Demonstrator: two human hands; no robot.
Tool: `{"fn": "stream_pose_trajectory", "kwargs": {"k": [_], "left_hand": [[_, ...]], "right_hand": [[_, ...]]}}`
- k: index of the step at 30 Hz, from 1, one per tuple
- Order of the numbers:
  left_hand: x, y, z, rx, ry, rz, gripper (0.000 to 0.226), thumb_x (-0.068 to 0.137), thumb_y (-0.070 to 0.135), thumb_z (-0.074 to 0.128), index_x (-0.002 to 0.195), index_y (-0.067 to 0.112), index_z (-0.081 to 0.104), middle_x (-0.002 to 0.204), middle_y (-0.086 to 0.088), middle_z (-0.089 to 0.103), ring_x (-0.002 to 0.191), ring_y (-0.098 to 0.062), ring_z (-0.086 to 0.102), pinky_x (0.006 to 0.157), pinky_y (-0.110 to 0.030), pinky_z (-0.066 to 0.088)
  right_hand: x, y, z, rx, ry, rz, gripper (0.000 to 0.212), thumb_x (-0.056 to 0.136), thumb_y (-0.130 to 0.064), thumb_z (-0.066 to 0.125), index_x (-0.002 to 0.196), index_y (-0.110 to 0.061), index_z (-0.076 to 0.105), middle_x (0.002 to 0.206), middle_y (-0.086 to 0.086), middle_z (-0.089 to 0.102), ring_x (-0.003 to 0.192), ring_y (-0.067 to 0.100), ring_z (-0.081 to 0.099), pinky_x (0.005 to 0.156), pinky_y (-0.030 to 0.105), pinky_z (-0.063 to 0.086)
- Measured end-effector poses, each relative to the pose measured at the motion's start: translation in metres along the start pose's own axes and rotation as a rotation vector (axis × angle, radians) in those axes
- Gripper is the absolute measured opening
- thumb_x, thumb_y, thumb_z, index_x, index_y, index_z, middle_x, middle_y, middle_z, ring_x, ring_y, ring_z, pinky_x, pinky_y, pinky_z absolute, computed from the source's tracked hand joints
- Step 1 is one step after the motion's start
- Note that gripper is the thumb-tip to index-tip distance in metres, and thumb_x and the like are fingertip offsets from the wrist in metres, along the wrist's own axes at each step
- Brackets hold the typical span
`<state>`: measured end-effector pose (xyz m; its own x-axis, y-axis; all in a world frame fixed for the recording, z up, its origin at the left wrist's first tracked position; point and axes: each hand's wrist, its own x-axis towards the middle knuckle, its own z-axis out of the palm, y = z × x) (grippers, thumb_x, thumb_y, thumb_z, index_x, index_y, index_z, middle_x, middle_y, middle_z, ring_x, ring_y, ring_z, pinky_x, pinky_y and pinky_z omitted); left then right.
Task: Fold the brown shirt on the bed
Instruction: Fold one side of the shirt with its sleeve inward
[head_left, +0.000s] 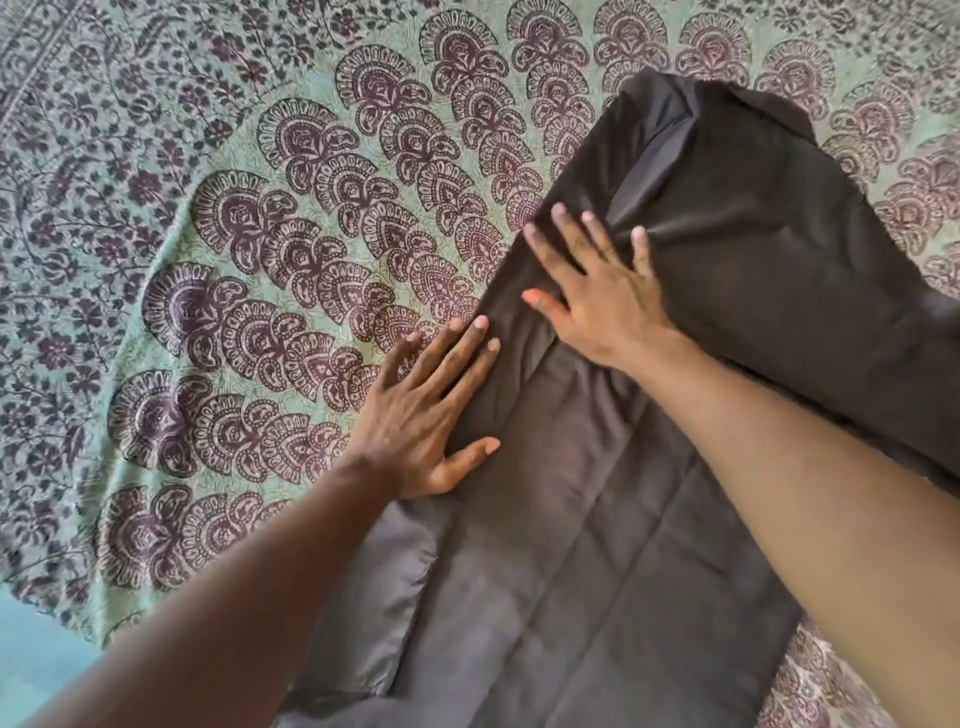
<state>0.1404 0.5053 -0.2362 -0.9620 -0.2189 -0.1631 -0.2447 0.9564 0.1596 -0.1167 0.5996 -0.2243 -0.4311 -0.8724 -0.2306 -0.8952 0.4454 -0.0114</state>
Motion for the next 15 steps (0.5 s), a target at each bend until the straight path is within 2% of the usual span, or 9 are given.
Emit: {"fn": "stream_pose_trajectory", "kwargs": {"k": [3, 5, 8, 9, 11, 15], "left_hand": [[0.001, -0.001, -0.002, -0.009, -0.011, 0.023, 0.09, 0.094, 0.076, 0.038, 0.167, 0.033, 0.007, 0.176, -0.003, -0.003, 0.163, -0.023, 0.003, 0.125, -0.057, 0.018], [0.002, 0.0, -0.003, -0.023, -0.006, 0.01, 0.089, 0.093, 0.076, 0.04, 0.167, 0.034, 0.015, 0.176, -0.004, 0.003, 0.163, -0.025, 0.01, 0.124, -0.058, 0.02], [0.016, 0.002, -0.011, -0.057, 0.087, -0.044, 0.08, 0.096, 0.07, 0.043, 0.163, 0.027, 0.033, 0.173, -0.005, 0.024, 0.153, -0.031, 0.034, 0.12, -0.058, 0.028], [0.028, 0.002, -0.015, -0.061, 0.138, -0.053, 0.076, 0.099, 0.066, 0.043, 0.162, 0.024, 0.036, 0.172, -0.005, 0.026, 0.151, -0.032, 0.037, 0.119, -0.056, 0.03], [0.053, -0.001, -0.02, -0.061, 0.155, -0.037, 0.075, 0.101, 0.061, 0.042, 0.164, 0.022, 0.03, 0.175, -0.003, 0.018, 0.157, -0.03, 0.029, 0.12, -0.055, 0.029], [0.075, -0.009, -0.009, -0.058, 0.027, 0.016, 0.08, 0.102, 0.066, 0.029, 0.168, 0.027, 0.007, 0.176, 0.005, -0.002, 0.163, -0.022, 0.003, 0.125, -0.058, 0.02]], "right_hand": [[0.027, 0.027, -0.009, -0.009, -0.021, 0.142, 0.071, 0.101, -0.069, 0.026, 0.164, -0.042, 0.005, 0.175, -0.004, 0.001, 0.161, 0.026, 0.004, 0.124, 0.067, 0.002], [0.039, 0.033, -0.014, -0.036, 0.006, 0.177, 0.071, 0.104, -0.064, 0.027, 0.166, -0.032, 0.011, 0.175, 0.004, 0.004, 0.161, 0.03, 0.003, 0.125, 0.064, 0.0], [0.043, 0.027, -0.021, -0.033, 0.105, 0.068, 0.073, 0.104, -0.057, 0.027, 0.164, -0.016, 0.022, 0.172, 0.013, 0.016, 0.16, 0.033, 0.012, 0.127, 0.059, 0.005], [0.042, 0.025, -0.02, -0.027, 0.102, 0.013, 0.075, 0.102, -0.057, 0.024, 0.164, -0.013, 0.024, 0.172, 0.013, 0.019, 0.159, 0.033, 0.016, 0.128, 0.057, 0.008], [0.04, 0.021, -0.014, -0.019, 0.043, -0.022, 0.081, 0.098, -0.061, 0.016, 0.164, -0.014, 0.023, 0.172, 0.01, 0.018, 0.159, 0.03, 0.019, 0.128, 0.054, 0.013], [0.054, 0.027, -0.012, 0.007, -0.019, 0.178, 0.093, 0.094, -0.079, 0.017, 0.167, -0.023, 0.002, 0.175, 0.004, -0.001, 0.161, 0.022, 0.005, 0.128, 0.054, 0.009]]}}
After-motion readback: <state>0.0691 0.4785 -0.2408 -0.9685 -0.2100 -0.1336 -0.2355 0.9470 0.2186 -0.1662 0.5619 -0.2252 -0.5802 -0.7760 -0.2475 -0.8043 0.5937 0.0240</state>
